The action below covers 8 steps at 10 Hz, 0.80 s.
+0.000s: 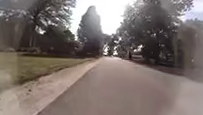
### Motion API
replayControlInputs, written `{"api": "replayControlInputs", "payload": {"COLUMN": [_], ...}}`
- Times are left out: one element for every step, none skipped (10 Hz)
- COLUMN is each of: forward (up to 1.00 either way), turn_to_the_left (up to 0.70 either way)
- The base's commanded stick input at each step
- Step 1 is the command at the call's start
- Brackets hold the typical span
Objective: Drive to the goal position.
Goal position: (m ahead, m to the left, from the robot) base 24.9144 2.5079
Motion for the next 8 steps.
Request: {"api": "replayControlInputs", "payload": {"forward": [1.0, 1.0, 1.0, 1.0, 1.0, 1.0, 1.0, 1.0], "turn_to_the_left": [0.02, 0.02, 0.02, 0.02, 0.02, 0.02, 0.02, 0.02]}}
